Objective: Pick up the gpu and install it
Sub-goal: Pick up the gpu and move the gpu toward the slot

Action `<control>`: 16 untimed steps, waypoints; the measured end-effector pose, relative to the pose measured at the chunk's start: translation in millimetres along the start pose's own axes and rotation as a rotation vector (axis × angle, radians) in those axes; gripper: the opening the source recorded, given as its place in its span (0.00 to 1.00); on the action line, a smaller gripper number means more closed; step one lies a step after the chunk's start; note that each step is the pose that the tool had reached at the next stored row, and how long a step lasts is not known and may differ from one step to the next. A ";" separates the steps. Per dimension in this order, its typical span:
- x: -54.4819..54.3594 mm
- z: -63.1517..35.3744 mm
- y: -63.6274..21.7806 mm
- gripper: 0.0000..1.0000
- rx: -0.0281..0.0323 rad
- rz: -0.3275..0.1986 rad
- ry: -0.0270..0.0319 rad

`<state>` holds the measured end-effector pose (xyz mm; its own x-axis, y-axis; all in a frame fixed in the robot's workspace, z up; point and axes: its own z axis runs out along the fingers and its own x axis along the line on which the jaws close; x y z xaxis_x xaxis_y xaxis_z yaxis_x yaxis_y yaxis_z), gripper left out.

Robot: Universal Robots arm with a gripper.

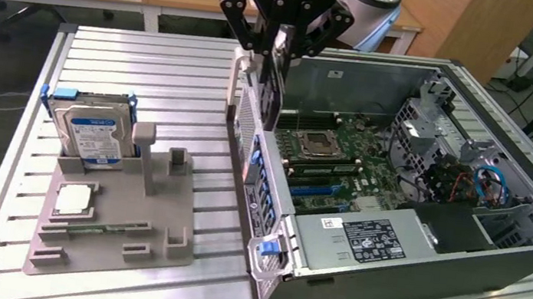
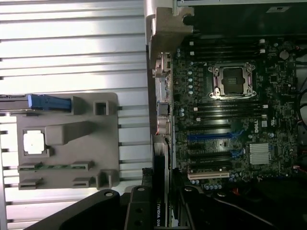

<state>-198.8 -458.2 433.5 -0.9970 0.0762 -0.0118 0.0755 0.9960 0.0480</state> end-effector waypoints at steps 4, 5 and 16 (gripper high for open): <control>-4.0 0.1 0.3 0.26 0.0000 0.000 -0.0001; -5.0 0.1 0.4 0.26 0.0000 0.000 0.0000; -15.0 0.3 1.2 0.26 0.0000 0.000 0.0000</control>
<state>-183.7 -458.2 433.4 -0.9970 0.0762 -0.0119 0.0755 0.9960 0.0480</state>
